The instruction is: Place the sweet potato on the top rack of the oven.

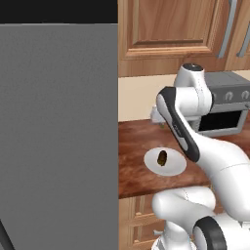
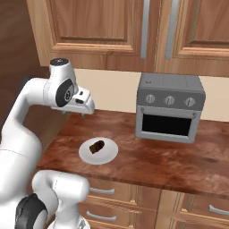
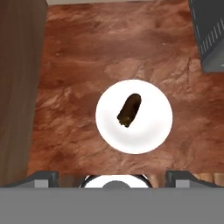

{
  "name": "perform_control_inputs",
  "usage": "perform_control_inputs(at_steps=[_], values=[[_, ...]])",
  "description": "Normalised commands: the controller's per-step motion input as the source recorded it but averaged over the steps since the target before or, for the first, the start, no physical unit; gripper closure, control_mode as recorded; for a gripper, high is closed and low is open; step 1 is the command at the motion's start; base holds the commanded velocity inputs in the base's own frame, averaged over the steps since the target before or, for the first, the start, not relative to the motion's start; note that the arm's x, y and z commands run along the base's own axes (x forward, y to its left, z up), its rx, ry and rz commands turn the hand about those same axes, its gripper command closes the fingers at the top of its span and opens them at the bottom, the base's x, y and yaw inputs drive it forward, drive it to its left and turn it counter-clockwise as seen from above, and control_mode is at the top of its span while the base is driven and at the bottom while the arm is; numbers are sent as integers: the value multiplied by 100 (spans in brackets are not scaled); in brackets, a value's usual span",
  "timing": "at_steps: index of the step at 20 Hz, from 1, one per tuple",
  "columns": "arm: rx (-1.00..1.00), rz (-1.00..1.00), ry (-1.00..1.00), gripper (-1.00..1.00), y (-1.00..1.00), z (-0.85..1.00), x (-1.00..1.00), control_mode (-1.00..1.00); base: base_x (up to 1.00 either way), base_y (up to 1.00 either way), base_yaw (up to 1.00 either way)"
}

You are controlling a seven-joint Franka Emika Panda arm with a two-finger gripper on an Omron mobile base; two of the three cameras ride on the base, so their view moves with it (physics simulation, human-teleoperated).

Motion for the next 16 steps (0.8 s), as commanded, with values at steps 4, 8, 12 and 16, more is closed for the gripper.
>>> perform_control_inputs(at_steps=[4,8,12,16], values=[[8,-26,0,-100,-9,-79,-9,-100,0,0,0],[8,-23,0,-100,-6,-71,3,-100,0,0,0],[1,-21,4,-100,0,-73,10,-100,0,0,0],[0,-12,0,-100,-2,-44,20,-100,0,0,0]])
